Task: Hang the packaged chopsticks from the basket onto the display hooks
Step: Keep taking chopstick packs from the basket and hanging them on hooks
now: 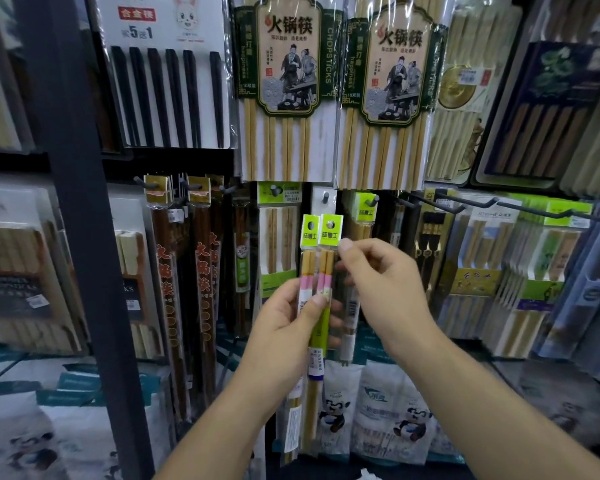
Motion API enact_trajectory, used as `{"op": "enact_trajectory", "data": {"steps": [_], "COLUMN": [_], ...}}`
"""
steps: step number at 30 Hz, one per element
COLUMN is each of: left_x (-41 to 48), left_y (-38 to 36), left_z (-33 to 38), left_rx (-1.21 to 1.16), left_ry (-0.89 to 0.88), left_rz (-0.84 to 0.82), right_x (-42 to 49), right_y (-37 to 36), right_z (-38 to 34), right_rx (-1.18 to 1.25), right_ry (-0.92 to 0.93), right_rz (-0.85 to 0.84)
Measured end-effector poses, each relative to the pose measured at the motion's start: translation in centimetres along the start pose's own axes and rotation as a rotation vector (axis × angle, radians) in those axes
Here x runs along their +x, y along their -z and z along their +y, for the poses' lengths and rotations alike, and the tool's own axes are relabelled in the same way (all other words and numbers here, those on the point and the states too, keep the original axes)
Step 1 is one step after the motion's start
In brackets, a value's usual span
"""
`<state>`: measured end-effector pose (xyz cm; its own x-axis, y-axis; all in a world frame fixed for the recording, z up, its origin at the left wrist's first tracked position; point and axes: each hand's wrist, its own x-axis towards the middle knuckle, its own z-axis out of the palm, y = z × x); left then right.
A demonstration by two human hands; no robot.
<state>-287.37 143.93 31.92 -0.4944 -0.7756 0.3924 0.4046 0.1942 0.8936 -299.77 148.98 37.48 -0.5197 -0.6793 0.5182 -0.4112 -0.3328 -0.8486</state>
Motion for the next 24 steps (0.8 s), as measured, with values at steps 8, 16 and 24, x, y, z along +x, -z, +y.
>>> {"op": "enact_trajectory", "data": {"steps": [8,16,24], "left_x": [-0.2,-0.2,-0.2], "left_y": [0.1,0.3,0.1], "left_z": [0.2,0.3,0.4], "left_rx": [0.032,0.049,0.039], "left_ry": [-0.035,0.012,0.032], "left_rz": [0.027,0.037,0.035], "right_x": [1.4,3.4,4.6], "right_y": [0.5,1.5,1.5], "right_z": [-1.4,-1.0,0.9], "right_rx": [0.091,0.06,-0.037], "right_ry": [0.024,-0.02,-0.068], "right_rz": [0.062,0.194,0.179]}}
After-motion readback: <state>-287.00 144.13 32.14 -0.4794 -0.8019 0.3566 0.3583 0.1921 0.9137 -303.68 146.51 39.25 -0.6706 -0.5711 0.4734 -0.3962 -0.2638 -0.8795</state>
